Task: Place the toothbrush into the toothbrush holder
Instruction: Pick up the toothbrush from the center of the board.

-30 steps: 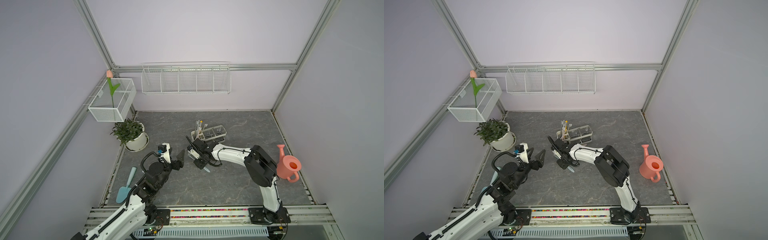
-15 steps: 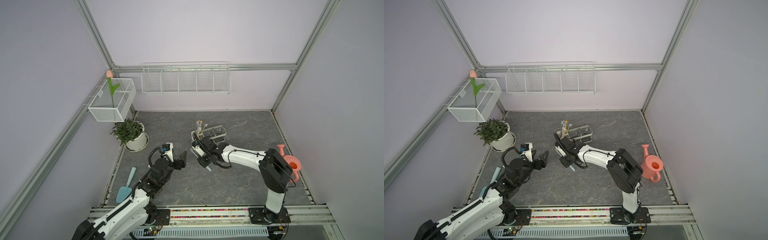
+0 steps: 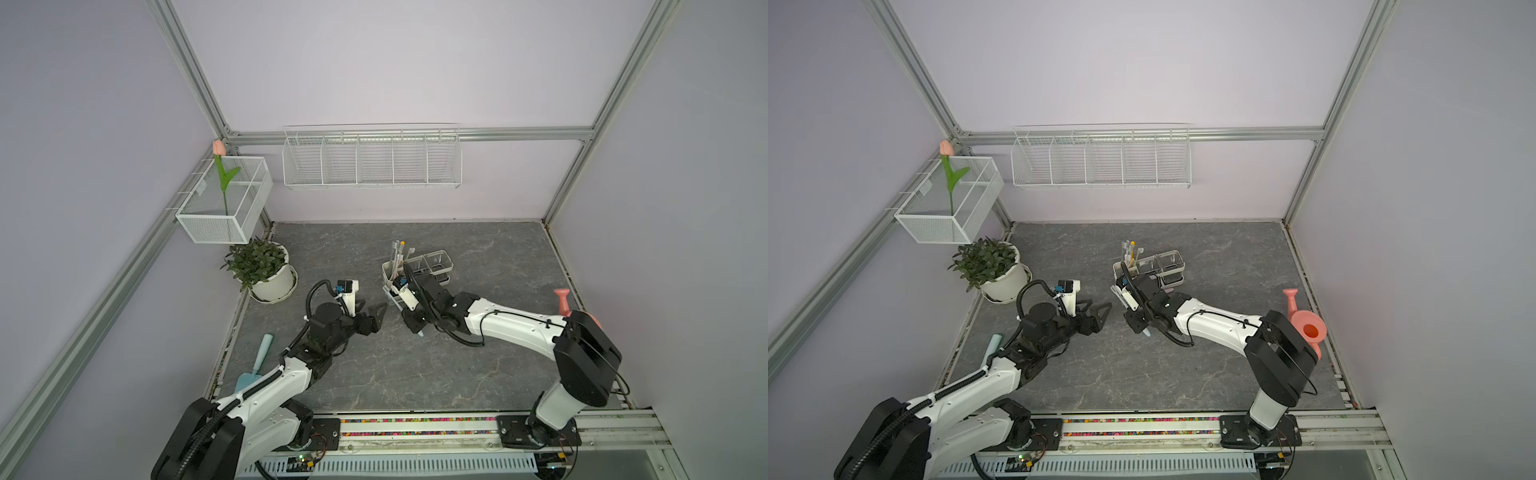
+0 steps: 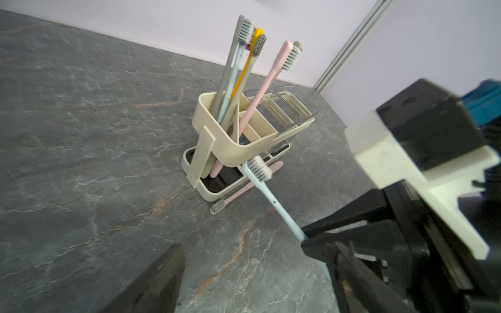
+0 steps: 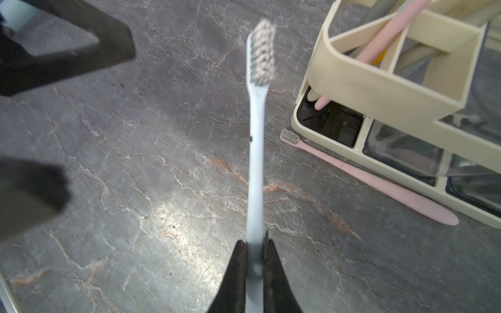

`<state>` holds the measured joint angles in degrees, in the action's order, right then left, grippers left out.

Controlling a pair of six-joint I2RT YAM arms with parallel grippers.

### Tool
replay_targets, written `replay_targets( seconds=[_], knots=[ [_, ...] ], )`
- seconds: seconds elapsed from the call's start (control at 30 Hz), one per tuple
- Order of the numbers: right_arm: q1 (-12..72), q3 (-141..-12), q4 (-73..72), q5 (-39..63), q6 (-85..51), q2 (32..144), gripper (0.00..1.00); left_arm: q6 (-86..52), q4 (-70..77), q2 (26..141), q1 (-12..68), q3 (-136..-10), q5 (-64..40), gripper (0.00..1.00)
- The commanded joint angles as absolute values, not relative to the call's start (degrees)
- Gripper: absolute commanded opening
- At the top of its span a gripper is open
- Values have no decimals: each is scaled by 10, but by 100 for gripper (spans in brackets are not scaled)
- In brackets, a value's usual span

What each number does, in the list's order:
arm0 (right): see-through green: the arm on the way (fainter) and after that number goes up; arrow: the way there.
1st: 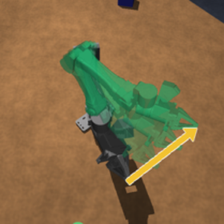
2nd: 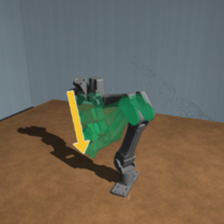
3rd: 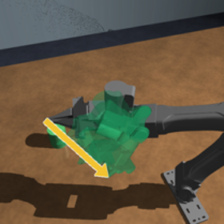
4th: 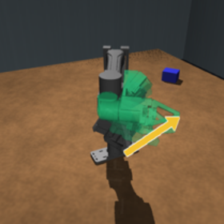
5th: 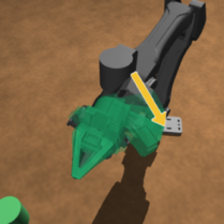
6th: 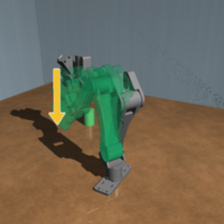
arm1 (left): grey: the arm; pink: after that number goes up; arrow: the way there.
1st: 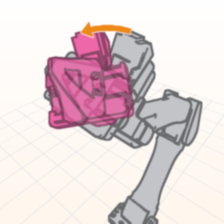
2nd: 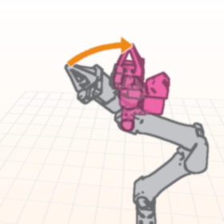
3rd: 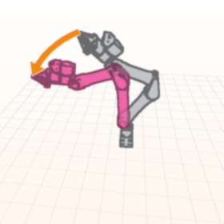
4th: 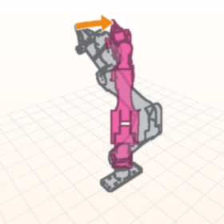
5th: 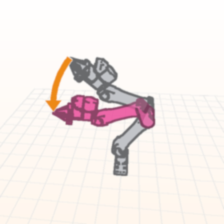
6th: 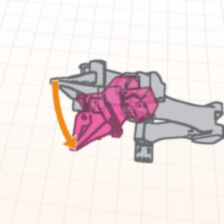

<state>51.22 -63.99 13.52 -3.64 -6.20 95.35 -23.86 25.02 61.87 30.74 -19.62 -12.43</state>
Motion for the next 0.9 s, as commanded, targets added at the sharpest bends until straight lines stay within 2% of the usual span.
replay_targets(
  seconds=[0.0,0.5,0.87],
  knots=[
    [518,-632,108,-36,-58,937,9,-267,307,642,305,-215,-177,85],
    [529,-615,61,-14,-64,929,9,-272,364,705,304,-214,-164,83],
    [534,-614,36,-3,-65,935,9,-275,379,741,305,-227,-171,69]
  ],
)
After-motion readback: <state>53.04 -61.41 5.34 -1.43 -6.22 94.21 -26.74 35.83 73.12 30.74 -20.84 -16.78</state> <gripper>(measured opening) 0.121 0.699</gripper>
